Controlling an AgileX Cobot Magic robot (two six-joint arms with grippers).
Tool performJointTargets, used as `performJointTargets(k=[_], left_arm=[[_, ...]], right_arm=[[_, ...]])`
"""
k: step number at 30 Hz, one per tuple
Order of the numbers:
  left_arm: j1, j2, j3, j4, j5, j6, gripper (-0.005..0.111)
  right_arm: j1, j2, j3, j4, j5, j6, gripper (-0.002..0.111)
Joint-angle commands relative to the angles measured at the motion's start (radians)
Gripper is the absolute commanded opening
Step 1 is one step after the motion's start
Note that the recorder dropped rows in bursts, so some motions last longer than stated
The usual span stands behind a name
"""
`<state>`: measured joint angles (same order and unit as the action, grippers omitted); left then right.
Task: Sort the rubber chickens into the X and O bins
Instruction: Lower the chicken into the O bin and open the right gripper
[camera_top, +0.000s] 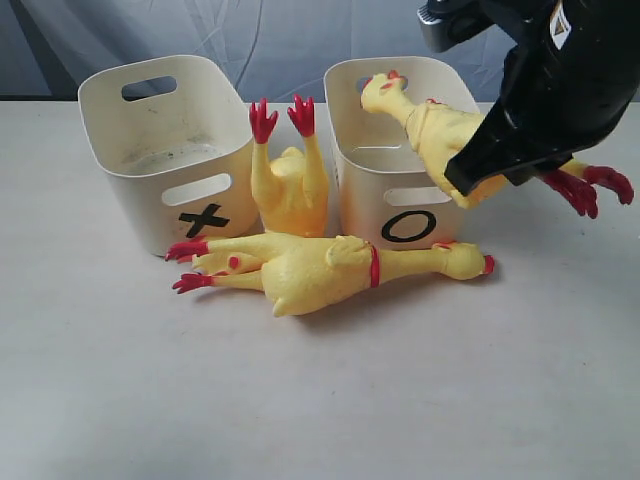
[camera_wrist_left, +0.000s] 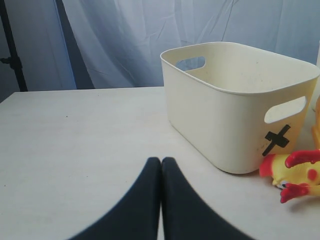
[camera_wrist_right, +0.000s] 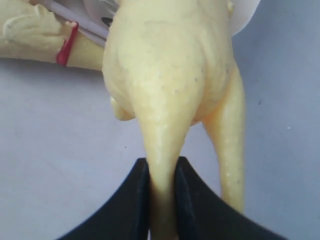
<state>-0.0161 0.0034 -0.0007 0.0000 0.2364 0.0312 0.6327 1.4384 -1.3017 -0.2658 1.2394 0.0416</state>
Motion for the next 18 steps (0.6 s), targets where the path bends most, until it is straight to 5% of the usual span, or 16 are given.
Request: performJointTargets(k=[1,18], left_arm=[[-0.007,-0.003,0.001,0.000,0.003,-0.004,0.000],[-0.007,-0.003,0.001,0.000,0.003,-0.004,0.000]], right_arm=[[-0.005,0.010,-0.014,-0.068,-0.018,-0.002,-0.001],[-0.005,0.055,-0.120,-0.157,-0.018,0.033,-0.001]])
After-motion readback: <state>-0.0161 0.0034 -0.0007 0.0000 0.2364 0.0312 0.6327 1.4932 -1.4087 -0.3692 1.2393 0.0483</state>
